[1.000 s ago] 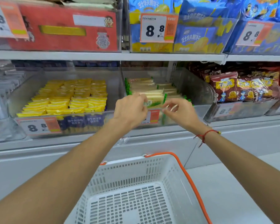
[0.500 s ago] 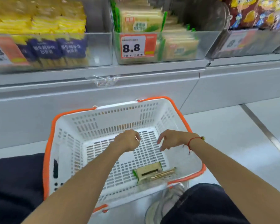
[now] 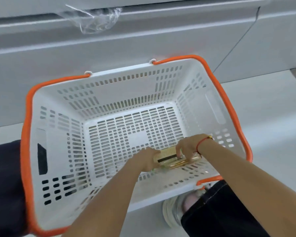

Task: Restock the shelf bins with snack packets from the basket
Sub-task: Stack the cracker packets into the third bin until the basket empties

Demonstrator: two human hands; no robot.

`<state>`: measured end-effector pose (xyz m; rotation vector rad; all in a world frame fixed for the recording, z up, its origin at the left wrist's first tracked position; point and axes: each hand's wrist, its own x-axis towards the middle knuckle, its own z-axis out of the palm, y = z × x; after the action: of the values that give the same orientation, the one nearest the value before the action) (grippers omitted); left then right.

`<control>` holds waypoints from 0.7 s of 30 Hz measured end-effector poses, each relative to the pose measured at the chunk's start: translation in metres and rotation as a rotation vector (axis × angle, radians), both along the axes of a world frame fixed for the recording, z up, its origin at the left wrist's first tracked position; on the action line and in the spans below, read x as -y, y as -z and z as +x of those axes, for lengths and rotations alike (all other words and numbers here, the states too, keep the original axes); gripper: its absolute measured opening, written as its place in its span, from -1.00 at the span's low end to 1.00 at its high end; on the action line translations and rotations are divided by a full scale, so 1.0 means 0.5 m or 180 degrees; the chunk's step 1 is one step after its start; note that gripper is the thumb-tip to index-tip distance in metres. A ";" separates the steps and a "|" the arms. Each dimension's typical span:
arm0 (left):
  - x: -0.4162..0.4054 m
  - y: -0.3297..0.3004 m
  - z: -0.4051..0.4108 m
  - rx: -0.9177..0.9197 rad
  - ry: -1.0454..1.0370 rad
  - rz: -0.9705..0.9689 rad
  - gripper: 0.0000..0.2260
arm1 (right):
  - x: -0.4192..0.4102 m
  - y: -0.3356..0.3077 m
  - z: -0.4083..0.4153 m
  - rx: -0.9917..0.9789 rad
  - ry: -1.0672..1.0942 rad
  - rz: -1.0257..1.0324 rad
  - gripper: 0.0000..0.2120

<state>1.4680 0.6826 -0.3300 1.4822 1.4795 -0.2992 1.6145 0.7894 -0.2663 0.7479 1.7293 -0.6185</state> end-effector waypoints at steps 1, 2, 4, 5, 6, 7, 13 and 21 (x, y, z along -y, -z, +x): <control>0.004 0.004 0.002 -0.0042 0.0055 0.0080 -0.44 | -0.006 0.005 0.000 0.0026 0.0059 -0.0107 -0.53; 0.009 0.009 0.000 -0.0122 0.0105 0.0223 -0.43 | -0.013 0.010 -0.001 0.0039 0.0146 -0.0201 -0.53; 0.015 0.017 -0.005 -0.0352 0.0314 0.0628 -0.44 | -0.025 0.018 -0.005 -0.0017 0.0378 -0.0263 -0.54; 0.018 0.022 -0.007 -0.0441 0.0433 0.0795 -0.44 | -0.030 0.020 -0.007 -0.0080 0.0492 -0.0224 -0.54; 0.019 0.025 -0.009 -0.0498 0.0497 0.0881 -0.44 | -0.033 0.022 -0.009 -0.0146 0.0591 -0.0158 -0.54; 0.019 0.031 -0.008 -0.0505 0.0511 0.0926 -0.44 | -0.033 0.022 -0.009 -0.0212 0.0672 -0.0095 -0.54; -0.019 0.021 -0.040 -0.0135 -0.0405 0.0509 -0.63 | -0.019 0.001 -0.025 -0.0364 0.0911 0.0001 -0.57; -0.007 0.025 -0.019 0.0620 -0.1363 -0.0387 -0.70 | -0.038 -0.048 -0.026 -0.0714 0.1336 0.0304 -0.54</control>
<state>1.4587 0.6861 -0.3425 1.0338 1.5454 0.0155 1.6016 0.8085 -0.2423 1.1608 1.8273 -0.9384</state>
